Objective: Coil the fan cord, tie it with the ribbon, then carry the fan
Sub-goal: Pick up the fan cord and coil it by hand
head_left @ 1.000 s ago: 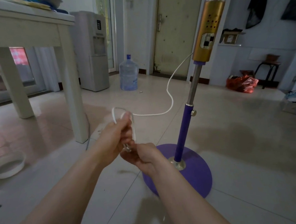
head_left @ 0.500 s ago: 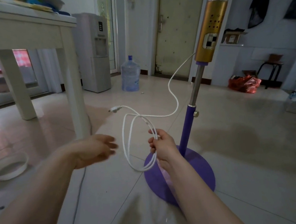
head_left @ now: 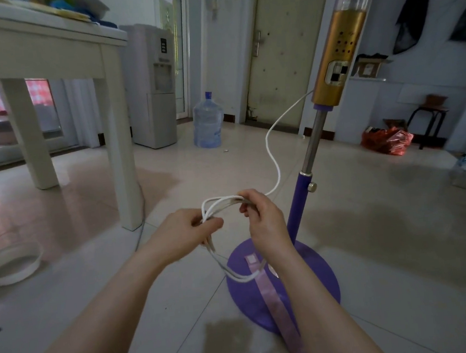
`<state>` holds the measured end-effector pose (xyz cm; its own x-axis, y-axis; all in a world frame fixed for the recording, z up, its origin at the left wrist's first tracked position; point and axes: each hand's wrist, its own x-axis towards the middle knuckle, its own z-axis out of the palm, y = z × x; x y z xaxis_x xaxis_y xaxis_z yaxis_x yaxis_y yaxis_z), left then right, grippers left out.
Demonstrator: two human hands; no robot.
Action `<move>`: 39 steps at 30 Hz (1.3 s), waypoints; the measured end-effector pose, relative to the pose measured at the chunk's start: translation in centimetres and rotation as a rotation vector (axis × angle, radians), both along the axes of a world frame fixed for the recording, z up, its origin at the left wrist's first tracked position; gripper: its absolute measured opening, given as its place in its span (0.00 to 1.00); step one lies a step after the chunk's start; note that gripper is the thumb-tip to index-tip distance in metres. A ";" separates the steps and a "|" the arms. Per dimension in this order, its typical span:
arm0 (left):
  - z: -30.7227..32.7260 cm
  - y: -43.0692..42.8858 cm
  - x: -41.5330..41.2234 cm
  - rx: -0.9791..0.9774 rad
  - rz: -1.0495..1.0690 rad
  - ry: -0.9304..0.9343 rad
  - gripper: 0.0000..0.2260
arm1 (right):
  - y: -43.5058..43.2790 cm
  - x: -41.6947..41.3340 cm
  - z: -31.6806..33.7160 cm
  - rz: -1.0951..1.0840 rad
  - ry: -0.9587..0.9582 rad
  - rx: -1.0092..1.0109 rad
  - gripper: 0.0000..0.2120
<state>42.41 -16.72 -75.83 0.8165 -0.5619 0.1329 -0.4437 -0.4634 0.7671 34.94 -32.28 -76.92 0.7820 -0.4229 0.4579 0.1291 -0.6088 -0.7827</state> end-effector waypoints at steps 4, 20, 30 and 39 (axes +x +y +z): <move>-0.2 -1.6 -0.7 -0.289 0.070 0.257 0.18 | 0.3 0.3 0.4 -0.091 -0.068 -0.078 0.08; 0.2 -4.8 -1.5 -0.930 0.269 0.347 0.07 | 4.8 0.6 0.7 0.373 0.493 1.224 0.31; -0.4 -1.3 -0.2 -0.690 -0.297 0.802 0.05 | 2.2 1.6 0.0 0.208 0.294 1.417 0.11; -0.6 -2.0 -0.3 -0.505 0.016 0.506 0.15 | 0.7 1.3 0.1 0.033 0.284 0.973 0.06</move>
